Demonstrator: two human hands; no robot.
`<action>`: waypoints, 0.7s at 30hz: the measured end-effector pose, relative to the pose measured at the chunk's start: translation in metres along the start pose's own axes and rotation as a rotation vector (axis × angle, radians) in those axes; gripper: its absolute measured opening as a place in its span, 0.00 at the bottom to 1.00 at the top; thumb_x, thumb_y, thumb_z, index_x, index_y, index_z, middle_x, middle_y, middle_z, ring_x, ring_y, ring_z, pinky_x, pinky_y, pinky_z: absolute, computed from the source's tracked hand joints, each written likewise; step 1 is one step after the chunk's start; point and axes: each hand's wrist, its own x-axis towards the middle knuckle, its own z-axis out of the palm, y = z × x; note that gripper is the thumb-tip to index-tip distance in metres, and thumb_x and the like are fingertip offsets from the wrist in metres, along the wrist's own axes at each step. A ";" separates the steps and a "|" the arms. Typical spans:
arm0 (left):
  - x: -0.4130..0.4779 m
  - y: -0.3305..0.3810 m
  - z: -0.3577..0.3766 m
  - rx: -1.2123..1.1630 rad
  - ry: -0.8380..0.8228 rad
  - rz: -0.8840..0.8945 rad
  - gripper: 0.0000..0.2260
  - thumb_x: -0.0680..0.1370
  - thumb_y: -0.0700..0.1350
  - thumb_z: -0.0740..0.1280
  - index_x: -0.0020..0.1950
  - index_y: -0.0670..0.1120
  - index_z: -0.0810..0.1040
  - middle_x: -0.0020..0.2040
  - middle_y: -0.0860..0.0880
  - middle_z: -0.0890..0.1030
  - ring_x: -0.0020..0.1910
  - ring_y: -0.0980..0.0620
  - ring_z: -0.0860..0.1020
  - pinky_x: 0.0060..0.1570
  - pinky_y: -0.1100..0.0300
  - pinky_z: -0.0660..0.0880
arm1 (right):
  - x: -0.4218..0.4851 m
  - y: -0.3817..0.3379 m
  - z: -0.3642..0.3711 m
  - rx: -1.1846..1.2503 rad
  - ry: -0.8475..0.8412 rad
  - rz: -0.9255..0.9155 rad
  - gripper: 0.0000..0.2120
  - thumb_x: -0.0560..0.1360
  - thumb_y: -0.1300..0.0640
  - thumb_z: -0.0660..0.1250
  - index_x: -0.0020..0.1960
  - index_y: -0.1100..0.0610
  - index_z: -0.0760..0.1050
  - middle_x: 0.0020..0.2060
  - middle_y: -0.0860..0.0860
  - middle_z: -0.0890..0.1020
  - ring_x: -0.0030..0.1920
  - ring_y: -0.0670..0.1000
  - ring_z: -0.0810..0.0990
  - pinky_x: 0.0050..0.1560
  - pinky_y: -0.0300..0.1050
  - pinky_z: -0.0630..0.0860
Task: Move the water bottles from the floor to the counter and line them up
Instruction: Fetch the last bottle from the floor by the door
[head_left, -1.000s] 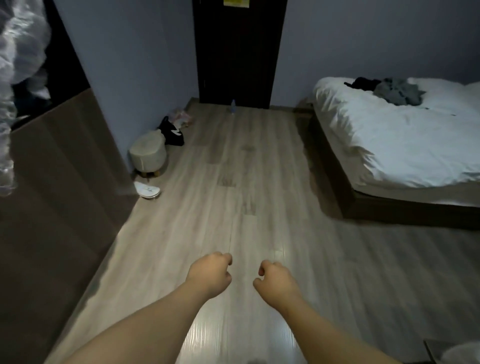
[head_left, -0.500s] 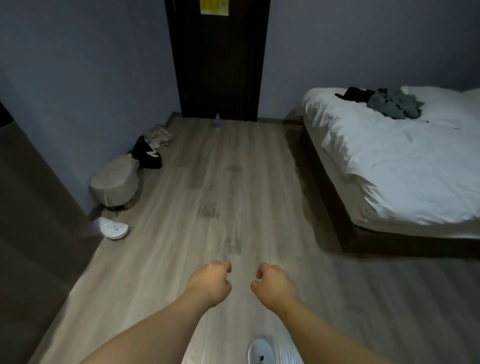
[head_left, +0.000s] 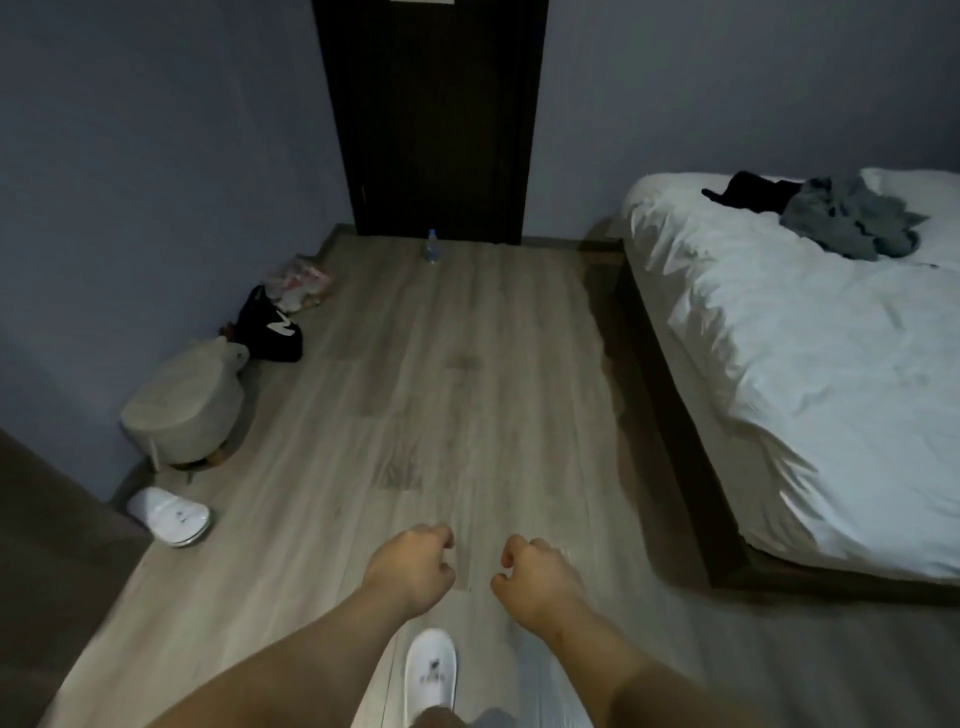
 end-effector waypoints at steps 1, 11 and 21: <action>0.019 -0.004 -0.007 0.000 0.002 0.000 0.18 0.76 0.46 0.59 0.67 0.49 0.69 0.65 0.47 0.74 0.63 0.47 0.74 0.58 0.58 0.72 | 0.019 -0.005 -0.008 -0.011 -0.006 -0.001 0.17 0.78 0.52 0.58 0.65 0.56 0.68 0.65 0.56 0.72 0.65 0.57 0.71 0.63 0.46 0.69; 0.215 -0.043 -0.134 -0.010 0.015 -0.005 0.18 0.77 0.46 0.59 0.67 0.49 0.69 0.66 0.47 0.73 0.64 0.47 0.74 0.59 0.58 0.72 | 0.216 -0.093 -0.119 0.003 -0.023 0.000 0.17 0.77 0.52 0.57 0.64 0.56 0.69 0.63 0.55 0.73 0.63 0.56 0.72 0.63 0.46 0.70; 0.391 -0.035 -0.224 -0.012 0.002 0.003 0.17 0.78 0.47 0.58 0.66 0.49 0.70 0.66 0.48 0.73 0.64 0.48 0.73 0.58 0.59 0.72 | 0.383 -0.117 -0.209 0.053 -0.049 0.028 0.16 0.77 0.52 0.57 0.63 0.56 0.69 0.62 0.55 0.73 0.62 0.55 0.73 0.62 0.46 0.72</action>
